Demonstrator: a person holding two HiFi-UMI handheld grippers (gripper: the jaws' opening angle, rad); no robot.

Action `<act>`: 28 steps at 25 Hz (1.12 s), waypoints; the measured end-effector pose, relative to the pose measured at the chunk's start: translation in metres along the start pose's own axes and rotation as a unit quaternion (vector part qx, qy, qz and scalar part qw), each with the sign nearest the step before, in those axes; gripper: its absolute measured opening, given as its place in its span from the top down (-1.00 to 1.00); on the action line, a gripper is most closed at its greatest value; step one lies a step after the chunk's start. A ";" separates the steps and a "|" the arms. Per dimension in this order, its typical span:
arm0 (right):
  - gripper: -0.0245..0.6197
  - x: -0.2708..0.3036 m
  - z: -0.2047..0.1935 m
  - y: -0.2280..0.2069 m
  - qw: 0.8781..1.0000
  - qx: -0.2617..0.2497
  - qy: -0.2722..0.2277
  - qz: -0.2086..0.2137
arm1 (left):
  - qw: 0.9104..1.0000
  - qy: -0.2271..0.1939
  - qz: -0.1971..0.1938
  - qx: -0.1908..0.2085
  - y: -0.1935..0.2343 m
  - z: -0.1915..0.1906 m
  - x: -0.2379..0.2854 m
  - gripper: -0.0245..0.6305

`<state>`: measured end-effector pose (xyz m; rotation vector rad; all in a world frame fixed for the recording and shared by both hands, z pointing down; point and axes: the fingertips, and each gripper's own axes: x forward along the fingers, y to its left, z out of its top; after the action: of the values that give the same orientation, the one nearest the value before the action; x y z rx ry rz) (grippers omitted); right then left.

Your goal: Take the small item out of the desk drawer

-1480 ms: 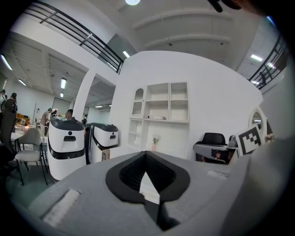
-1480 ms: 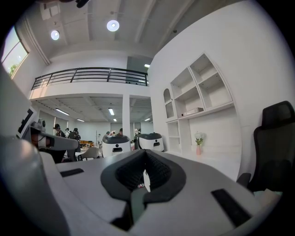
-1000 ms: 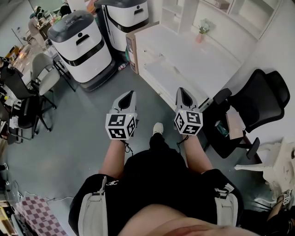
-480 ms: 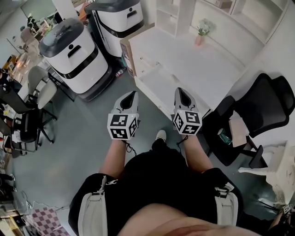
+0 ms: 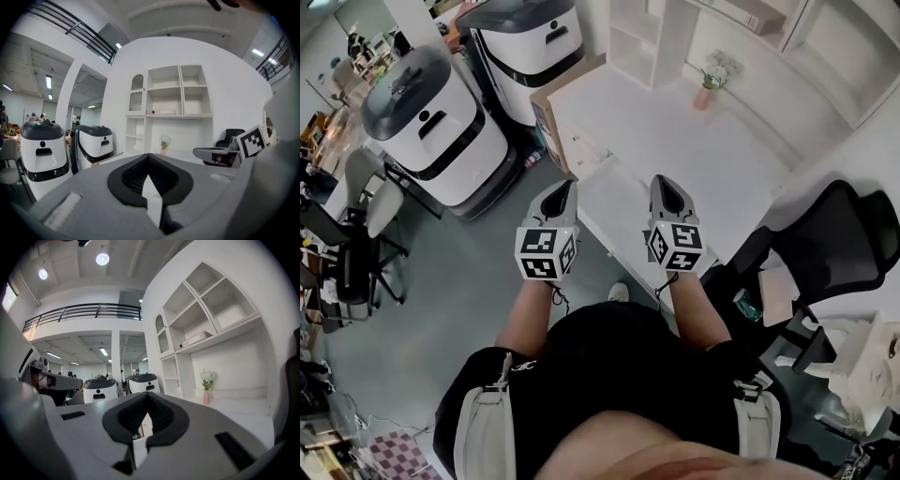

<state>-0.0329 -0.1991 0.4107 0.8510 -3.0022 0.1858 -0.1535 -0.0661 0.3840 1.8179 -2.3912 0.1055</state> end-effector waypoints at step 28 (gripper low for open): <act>0.93 0.090 -0.012 -0.074 0.989 0.007 0.018 -0.145 | 0.980 0.035 -0.195 0.031 -0.002 0.006 0.186 0.89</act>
<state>-0.0707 -0.3072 0.4347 1.2553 -2.8033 0.2133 -0.2009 -0.2446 0.4061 2.2299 -1.9614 0.2011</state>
